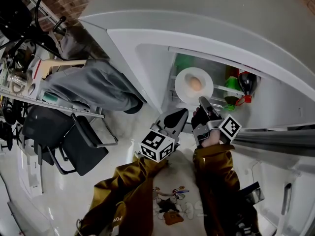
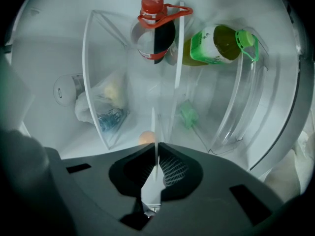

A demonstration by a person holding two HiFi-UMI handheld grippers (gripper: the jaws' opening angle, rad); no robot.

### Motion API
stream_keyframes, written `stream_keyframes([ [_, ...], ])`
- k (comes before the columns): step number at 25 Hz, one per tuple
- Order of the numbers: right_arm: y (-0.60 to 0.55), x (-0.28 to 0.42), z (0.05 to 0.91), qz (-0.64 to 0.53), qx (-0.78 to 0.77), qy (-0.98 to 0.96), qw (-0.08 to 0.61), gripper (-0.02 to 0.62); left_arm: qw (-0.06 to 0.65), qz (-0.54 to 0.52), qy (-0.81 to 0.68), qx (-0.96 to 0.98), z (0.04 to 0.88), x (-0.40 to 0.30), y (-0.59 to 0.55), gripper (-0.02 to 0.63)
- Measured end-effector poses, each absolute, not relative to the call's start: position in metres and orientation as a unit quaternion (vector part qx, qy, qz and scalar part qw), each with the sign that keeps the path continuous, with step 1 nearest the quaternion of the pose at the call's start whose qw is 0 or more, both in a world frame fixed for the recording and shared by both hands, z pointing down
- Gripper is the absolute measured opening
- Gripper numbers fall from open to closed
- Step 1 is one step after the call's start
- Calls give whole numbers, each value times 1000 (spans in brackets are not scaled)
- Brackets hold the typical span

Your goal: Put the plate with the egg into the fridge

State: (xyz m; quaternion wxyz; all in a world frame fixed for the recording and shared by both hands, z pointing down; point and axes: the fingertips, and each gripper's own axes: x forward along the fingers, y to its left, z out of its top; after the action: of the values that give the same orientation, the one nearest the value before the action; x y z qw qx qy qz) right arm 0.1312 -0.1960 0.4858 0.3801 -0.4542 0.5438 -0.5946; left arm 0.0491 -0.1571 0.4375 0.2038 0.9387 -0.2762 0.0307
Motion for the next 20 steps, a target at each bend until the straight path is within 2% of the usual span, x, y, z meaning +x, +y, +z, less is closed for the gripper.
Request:
stream_keyframes([
  [20, -215, 128, 489, -617, -456, 521, 375, 18, 205, 31, -289, 934, 440, 50, -162, 6],
])
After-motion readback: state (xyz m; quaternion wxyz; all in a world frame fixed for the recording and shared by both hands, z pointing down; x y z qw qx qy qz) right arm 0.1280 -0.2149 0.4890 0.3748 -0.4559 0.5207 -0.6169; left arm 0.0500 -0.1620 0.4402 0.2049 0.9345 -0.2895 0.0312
